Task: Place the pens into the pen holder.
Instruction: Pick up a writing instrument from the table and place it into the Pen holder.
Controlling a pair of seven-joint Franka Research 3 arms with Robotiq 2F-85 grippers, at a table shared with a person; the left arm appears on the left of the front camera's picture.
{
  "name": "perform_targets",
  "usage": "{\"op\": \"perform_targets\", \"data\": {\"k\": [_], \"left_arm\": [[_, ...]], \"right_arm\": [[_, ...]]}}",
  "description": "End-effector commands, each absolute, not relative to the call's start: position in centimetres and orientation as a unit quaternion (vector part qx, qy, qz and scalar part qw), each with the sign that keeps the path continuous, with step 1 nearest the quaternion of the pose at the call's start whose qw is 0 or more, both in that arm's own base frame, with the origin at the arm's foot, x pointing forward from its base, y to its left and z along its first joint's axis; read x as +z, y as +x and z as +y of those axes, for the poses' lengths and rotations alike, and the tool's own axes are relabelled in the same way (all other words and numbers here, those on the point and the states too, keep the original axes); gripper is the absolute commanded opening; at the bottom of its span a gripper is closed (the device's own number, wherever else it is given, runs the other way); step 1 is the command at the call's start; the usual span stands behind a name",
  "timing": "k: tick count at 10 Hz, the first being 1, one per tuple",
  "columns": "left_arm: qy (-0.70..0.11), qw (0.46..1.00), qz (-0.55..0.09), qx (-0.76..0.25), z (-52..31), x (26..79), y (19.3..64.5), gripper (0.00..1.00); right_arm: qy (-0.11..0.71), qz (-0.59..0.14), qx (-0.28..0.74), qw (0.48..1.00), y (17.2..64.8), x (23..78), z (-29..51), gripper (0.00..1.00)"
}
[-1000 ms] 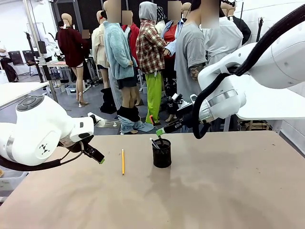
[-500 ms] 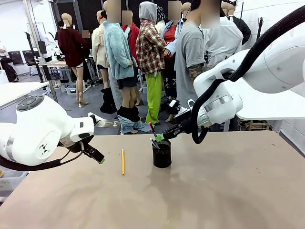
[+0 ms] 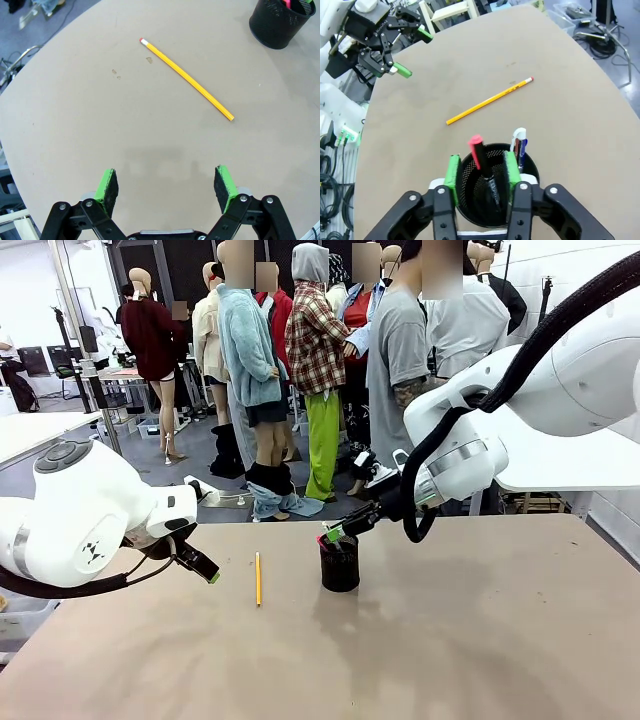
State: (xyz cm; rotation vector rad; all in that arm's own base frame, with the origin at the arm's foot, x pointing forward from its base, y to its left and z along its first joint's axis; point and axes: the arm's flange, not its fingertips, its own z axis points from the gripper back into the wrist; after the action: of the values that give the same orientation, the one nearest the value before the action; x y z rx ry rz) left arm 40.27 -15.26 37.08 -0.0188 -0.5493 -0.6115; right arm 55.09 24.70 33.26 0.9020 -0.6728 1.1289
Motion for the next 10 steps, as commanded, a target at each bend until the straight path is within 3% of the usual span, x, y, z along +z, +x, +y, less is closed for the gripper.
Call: {"op": "perform_targets", "data": {"k": [1, 3, 7, 10], "left_arm": [[-0.01, 0.917, -0.268, -0.295, -15.1, 37.1, 40.3, 1.0], [-0.01, 0.917, -0.268, -0.295, -15.1, 37.1, 40.3, 1.0], [-0.01, 0.917, -0.268, -0.295, -15.1, 37.1, 40.3, 1.0], [-0.01, 0.917, -0.268, -0.295, -15.1, 37.1, 40.3, 1.0]], "right_arm": [[0.407, -0.313, 0.501, 0.697, 55.1, 34.0, 23.8, 0.55], [0.365, -0.317, 0.486, 0.728, 54.4, 36.5, 21.3, 0.55], [0.215, -0.293, 0.405, 0.839, 53.2, 43.3, 14.6, 0.55], [0.127, -0.24, 0.325, 0.906, 52.2, 45.5, 11.0, 0.55]]}}
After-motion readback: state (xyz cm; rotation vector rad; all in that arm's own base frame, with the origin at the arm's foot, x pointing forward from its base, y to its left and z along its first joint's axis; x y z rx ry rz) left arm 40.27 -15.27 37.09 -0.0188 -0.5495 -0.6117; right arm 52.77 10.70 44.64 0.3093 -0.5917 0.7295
